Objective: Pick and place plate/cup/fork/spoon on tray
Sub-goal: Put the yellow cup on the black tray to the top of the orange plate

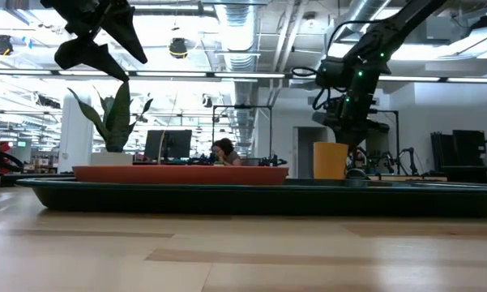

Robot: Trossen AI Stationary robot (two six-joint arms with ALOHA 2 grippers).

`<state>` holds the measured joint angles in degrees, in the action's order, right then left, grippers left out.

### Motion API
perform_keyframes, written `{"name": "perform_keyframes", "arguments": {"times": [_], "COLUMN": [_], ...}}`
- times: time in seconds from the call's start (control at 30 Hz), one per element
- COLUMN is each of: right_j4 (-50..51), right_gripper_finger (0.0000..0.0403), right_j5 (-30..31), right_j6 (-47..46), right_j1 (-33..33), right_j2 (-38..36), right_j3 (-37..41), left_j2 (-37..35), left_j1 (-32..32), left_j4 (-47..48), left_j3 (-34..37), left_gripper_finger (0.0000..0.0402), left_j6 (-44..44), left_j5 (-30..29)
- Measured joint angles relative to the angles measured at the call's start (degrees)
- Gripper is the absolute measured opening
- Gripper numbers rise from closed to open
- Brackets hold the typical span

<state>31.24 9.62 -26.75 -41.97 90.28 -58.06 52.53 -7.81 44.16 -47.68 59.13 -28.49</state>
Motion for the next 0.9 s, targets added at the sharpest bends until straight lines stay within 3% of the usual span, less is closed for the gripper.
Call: {"name": "perform_keyframes", "arguments": {"times": [0.07, 0.23, 0.47, 0.73, 0.9], "right_j4": [-0.14, 5.56, 16.32, 16.52, 16.32], "right_gripper_finger": [0.0020, 0.0009, 0.0005, 0.0004, 0.0005], "right_j5": [-0.15, -0.47, -0.56, -0.80, -3.97], "right_j6": [0.58, 0.28, 2.47, 3.37, 5.54], "right_j1": [-0.02, -0.04, 5.79, 16.10, 20.47], "right_j2": [-0.65, -3.86, -5.79, 7.49, 17.95], "right_j3": [-0.06, -2.39, -16.77, -32.23, -43.09], "left_j2": [0.00, 0.00, -0.02, -1.11, -2.80], "left_j1": [0.00, 0.00, 0.00, -0.01, -0.01], "left_j4": [0.02, 0.22, 0.22, 3.66, 7.00], "left_j3": [0.00, 0.00, 0.00, 0.00, 0.00], "left_gripper_finger": [0.0247, 0.0247, 0.0247, 0.0247, 0.0247], "left_j6": [0.00, 0.00, -0.09, 0.07, 1.60], "left_j5": [0.04, 0.37, 1.32, 5.26, 5.52]}}
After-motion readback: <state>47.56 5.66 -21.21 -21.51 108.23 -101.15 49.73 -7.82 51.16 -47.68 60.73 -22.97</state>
